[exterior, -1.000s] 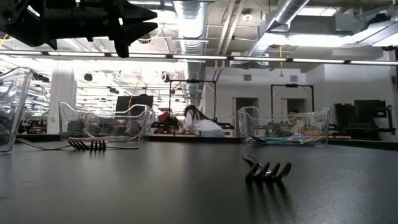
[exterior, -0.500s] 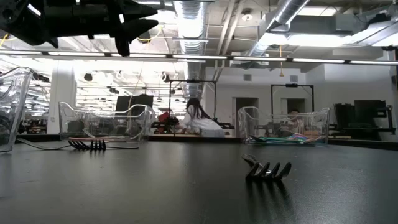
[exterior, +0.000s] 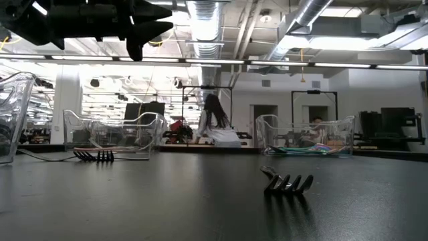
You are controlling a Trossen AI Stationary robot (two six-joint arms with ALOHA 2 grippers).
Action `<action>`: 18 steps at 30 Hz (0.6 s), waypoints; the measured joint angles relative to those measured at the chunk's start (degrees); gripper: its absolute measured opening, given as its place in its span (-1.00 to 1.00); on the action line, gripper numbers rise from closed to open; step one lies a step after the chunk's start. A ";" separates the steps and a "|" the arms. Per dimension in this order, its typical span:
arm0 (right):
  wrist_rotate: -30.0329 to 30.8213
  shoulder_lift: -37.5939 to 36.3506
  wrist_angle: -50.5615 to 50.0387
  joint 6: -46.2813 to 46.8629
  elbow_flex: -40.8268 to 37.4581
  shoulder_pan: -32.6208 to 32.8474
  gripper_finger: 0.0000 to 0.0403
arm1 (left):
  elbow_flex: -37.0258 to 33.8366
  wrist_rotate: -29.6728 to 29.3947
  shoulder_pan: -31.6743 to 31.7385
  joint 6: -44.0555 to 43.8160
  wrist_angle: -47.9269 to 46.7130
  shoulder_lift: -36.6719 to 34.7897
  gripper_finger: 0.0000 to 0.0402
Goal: Sort silverware by color (type)
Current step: Put the blue spoon into top right transparent bin
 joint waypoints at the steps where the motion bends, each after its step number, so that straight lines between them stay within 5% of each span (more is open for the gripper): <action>1: -1.00 0.02 0.02 0.21 -0.01 0.00 -0.39 | 0.08 0.00 0.00 0.01 0.03 0.00 -0.37; 11: -1.90 0.02 0.38 0.63 -0.01 -0.08 -0.39 | 1.56 -0.07 0.00 0.46 -1.73 0.00 -0.37; 18: -10.71 0.02 0.24 -1.04 -0.01 -1.45 -0.39 | 1.59 -1.57 0.00 6.45 -4.06 0.00 -0.37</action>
